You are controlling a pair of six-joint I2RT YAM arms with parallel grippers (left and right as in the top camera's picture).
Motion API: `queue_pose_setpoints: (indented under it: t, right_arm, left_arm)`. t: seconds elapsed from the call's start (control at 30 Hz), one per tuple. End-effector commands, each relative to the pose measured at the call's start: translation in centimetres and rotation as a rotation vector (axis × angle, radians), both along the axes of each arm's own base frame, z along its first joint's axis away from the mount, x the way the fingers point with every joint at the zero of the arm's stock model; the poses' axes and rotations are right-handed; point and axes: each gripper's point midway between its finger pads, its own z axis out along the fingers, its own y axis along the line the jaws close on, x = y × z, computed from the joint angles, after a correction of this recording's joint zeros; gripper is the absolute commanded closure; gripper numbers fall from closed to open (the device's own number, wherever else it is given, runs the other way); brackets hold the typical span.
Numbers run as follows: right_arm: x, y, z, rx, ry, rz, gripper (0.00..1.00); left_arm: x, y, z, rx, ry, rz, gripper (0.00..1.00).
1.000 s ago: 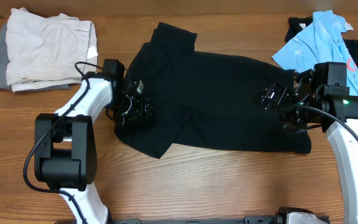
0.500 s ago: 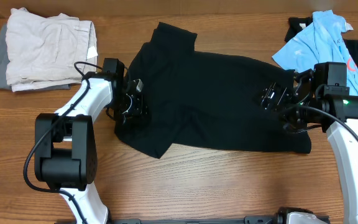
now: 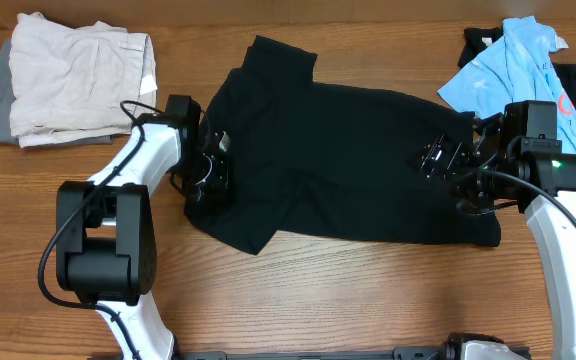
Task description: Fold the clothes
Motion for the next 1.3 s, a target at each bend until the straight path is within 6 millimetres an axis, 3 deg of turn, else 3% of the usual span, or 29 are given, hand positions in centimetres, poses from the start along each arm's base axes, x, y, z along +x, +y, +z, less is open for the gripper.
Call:
queue_pose_setpoints:
  t: [0.0, 0.4, 0.43, 0.5, 0.63, 1.27]
  right_arm:
    - [0.2, -0.1, 0.5, -0.013, -0.022, 0.004, 0.0]
    - [0.1, -0.5, 0.3, -0.033, -0.012, -0.005, 0.0]
    - [0.1, -0.5, 0.3, -0.033, -0.012, -0.005, 0.0]
    - [0.0, -0.5, 0.3, -0.033, -0.011, -0.004, 0.0]
    - [0.0, -0.5, 0.2, -0.033, -0.008, -0.005, 0.0]
    - [-0.1, -0.5, 0.2, -0.032, -0.005, -0.005, 0.0]
  left_arm:
    - [1.3, 0.2, 0.7, 0.007, -0.036, -0.019, 0.96]
    - [0.8, 1.0, 0.4, 0.058, -0.027, -0.044, 0.96]
    - [0.7, 1.1, 0.3, 0.065, -0.026, -0.05, 0.82]
    - [0.5, 1.8, 0.1, 0.103, -0.019, -0.062, 0.73]
    - [0.0, 2.5, -0.2, 0.145, -0.006, -0.074, 0.71]
    - [0.0, 2.3, -0.8, 0.15, 0.008, -0.053, 0.69]
